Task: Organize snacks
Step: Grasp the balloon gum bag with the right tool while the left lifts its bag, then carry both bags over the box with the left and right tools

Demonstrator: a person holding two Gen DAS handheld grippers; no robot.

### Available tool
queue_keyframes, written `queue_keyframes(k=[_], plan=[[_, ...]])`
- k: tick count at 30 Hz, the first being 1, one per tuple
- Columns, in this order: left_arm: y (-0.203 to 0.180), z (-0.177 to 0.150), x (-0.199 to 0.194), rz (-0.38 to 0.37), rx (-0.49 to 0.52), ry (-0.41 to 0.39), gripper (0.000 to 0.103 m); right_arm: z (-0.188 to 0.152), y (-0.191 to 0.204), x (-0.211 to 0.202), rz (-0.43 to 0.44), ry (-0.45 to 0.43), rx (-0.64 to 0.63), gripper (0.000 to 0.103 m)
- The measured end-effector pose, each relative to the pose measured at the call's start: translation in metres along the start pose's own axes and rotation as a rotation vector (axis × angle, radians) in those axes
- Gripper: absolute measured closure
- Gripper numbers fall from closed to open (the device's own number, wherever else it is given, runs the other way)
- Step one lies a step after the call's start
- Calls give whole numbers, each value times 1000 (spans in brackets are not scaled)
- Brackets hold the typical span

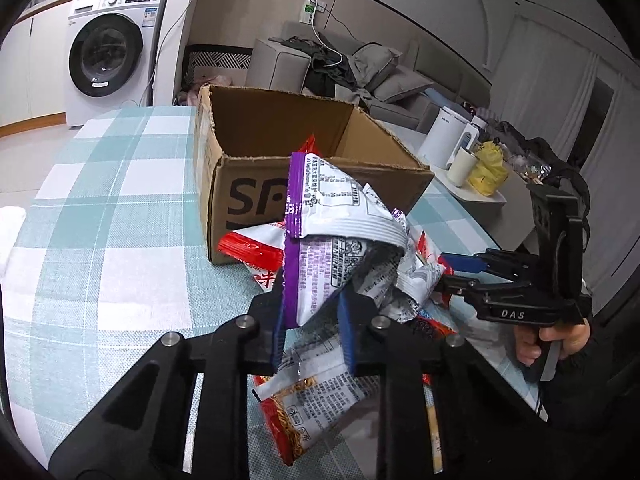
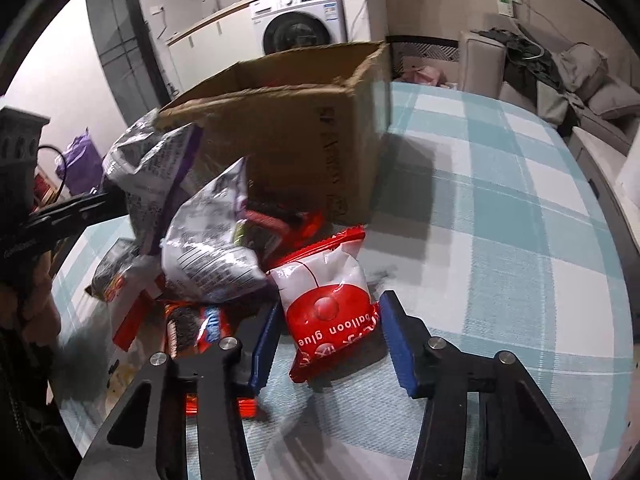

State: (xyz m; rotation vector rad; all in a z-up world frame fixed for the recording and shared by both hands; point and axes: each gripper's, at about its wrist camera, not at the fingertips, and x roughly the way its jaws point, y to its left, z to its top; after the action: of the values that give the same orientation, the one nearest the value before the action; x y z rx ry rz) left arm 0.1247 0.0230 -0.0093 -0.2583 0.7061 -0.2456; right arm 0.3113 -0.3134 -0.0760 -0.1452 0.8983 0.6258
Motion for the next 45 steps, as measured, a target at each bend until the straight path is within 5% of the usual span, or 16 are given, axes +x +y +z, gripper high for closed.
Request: queue_keyframes(k=[45], plan=[[-19,18,-69,-20,5,-178,95,23,19,-66,50,-235,19,54]])
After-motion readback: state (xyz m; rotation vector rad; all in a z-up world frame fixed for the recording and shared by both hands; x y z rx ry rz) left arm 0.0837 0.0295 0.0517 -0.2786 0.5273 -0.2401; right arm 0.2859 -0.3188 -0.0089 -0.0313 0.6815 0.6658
